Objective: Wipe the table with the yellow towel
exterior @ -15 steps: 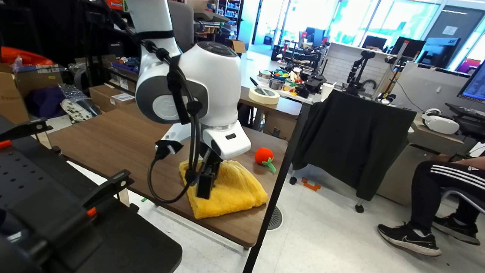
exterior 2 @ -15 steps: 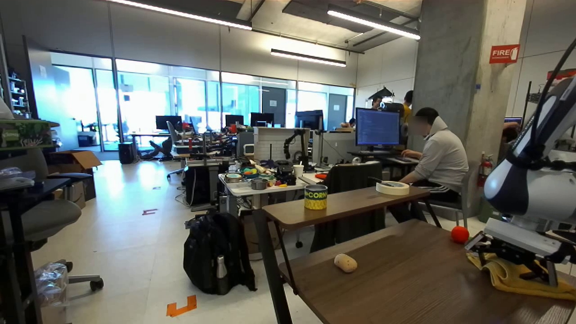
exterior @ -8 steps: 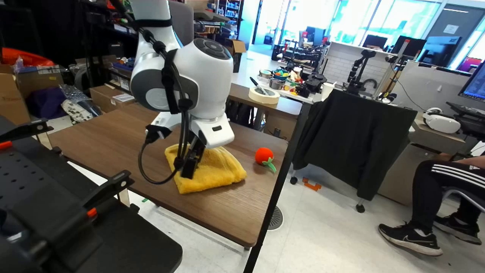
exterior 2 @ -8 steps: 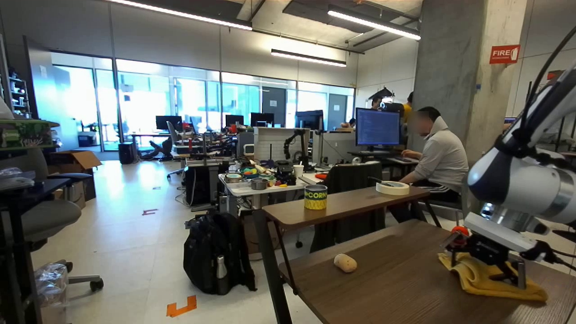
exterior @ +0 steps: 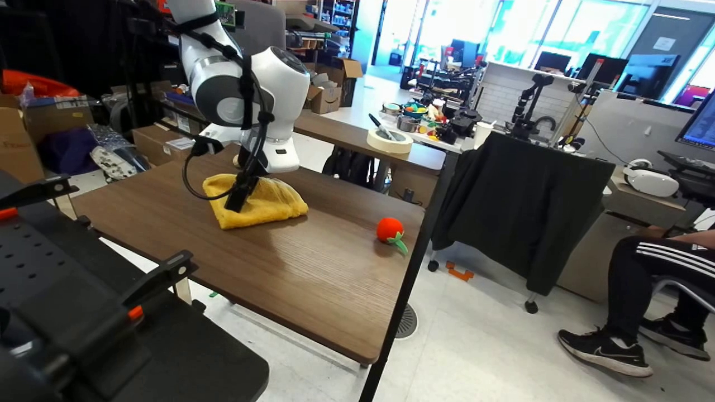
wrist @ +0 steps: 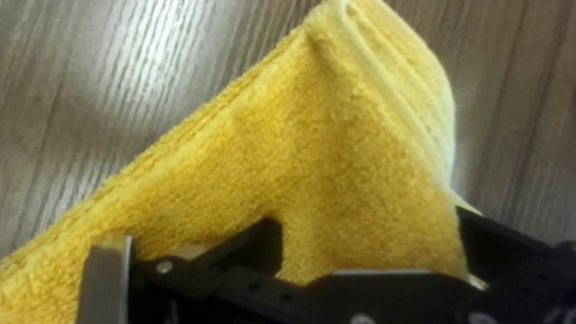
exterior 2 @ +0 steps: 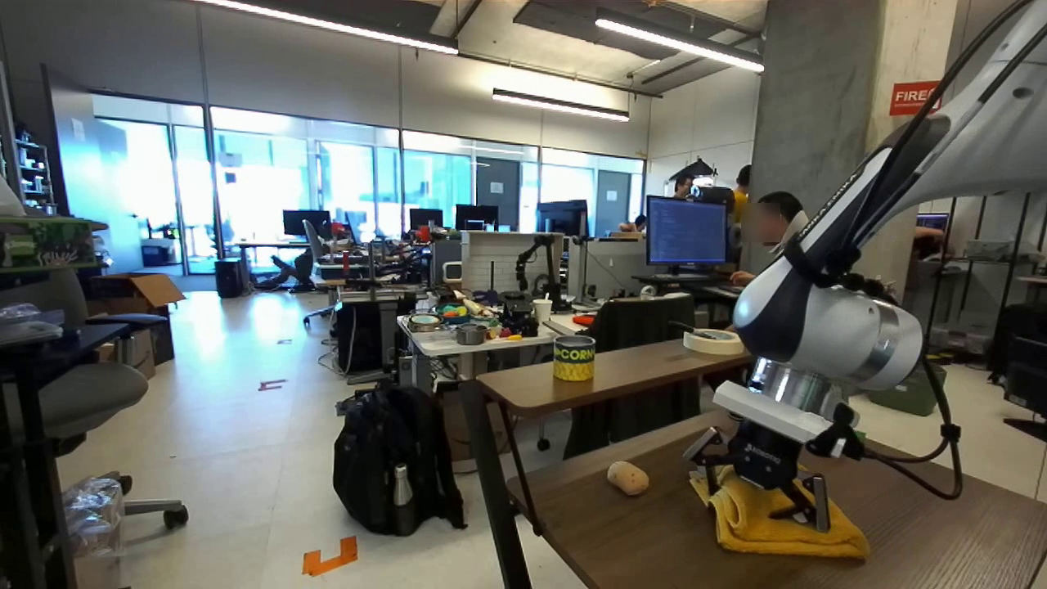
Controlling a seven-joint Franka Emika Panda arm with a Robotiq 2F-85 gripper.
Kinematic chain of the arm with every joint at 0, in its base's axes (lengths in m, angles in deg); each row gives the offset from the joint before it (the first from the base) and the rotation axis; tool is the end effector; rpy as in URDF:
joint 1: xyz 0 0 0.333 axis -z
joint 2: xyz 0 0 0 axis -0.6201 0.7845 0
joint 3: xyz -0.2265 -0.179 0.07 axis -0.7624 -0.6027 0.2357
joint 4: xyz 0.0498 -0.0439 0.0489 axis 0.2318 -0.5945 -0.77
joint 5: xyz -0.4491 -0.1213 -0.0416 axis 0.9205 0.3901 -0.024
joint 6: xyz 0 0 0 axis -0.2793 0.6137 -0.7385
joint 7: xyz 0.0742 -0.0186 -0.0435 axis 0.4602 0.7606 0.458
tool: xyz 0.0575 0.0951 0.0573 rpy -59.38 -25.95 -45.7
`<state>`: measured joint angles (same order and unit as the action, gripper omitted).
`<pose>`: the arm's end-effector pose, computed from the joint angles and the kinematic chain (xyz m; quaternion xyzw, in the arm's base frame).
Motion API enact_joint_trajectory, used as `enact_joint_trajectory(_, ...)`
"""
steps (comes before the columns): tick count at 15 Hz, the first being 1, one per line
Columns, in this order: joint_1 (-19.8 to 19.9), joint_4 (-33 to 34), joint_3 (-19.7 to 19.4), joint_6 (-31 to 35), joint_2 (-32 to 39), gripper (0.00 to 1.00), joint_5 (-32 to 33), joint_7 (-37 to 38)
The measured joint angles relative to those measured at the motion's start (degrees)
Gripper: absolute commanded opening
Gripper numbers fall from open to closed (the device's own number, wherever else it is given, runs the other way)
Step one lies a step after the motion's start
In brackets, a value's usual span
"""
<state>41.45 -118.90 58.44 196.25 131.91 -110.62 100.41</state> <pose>0.6405 0.0307 -0.0769 -0.8445 0.5116 0.0851 0.1334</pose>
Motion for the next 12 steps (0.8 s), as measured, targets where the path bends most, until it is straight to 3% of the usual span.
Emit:
enact_joint_trajectory(2, -0.86, 3.31, -2.34, -3.7, 1.28, 1.0, -0.14, 5.0)
enact_joint_trajectory(5, 1.66, 4.81, -4.19, -4.64, 1.9, 1.0, -2.0, 9.08)
enact_joint_trajectory(9, 7.82, 4.8, -4.13, -5.99, 1.88, 1.0, -4.47, 8.38)
enact_joint_trajectory(12, 9.8, 4.66, -2.66, -7.9, 1.75, 1.0, -4.72, 3.0)
